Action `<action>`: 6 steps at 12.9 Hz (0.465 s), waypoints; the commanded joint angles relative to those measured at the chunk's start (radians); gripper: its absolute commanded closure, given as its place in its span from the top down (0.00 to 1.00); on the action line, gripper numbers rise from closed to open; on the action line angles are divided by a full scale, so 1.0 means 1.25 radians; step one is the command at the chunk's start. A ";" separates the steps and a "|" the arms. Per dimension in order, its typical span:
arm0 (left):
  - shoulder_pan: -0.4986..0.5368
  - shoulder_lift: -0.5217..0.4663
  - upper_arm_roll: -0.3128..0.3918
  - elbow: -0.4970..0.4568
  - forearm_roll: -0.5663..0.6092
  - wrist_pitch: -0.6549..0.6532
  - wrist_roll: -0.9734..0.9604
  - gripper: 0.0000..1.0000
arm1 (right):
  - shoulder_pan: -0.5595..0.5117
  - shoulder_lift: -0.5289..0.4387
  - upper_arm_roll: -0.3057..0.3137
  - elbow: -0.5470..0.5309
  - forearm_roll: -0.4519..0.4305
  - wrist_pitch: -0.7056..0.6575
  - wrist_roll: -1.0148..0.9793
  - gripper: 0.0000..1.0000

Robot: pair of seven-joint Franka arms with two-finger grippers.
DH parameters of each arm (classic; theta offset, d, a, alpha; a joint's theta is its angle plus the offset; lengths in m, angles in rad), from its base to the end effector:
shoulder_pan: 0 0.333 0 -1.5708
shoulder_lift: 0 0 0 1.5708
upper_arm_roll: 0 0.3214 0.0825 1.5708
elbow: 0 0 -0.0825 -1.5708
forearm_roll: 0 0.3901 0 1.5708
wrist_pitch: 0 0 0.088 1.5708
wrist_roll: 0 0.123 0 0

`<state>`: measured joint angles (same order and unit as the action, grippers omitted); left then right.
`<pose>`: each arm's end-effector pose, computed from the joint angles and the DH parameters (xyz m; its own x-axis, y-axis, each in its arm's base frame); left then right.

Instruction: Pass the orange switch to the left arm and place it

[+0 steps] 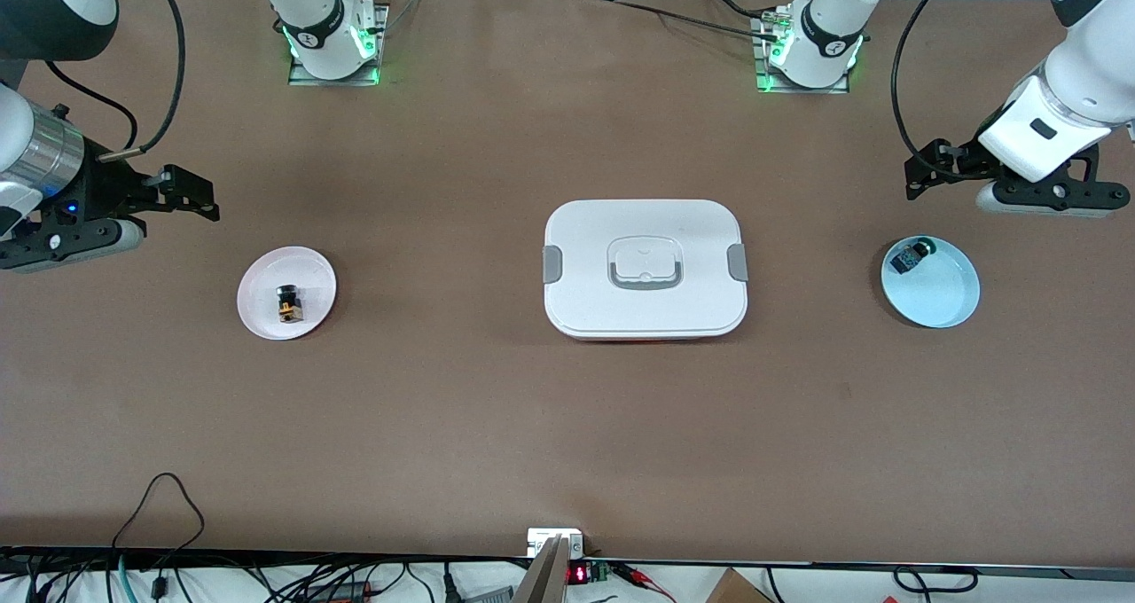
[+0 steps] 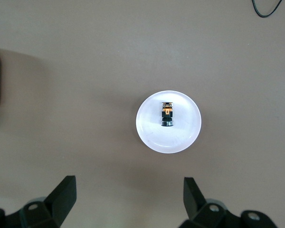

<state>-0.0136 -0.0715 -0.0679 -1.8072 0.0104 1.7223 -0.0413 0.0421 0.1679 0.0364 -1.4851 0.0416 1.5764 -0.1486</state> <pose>0.5423 -0.0441 0.5526 0.9991 -0.0415 -0.0129 -0.0417 -0.9990 -0.0157 0.6068 0.0512 0.5571 0.9721 0.2245 -0.0685 0.2208 -0.9736 -0.0583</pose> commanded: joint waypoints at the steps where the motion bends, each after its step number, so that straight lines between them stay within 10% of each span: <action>1: -0.003 -0.010 -0.002 0.004 0.006 -0.013 -0.014 1.00 | 0.001 0.002 0.000 0.009 -0.009 0.003 0.001 1.00; 6: -0.003 -0.010 -0.003 0.007 0.006 -0.014 -0.014 1.00 | -0.002 0.003 0.000 0.009 -0.004 0.005 -0.004 1.00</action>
<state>-0.0136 -0.0724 -0.0693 -1.8065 0.0104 1.7223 -0.0456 0.0421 0.1680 0.0364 -1.4851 0.0416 1.5819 -0.1488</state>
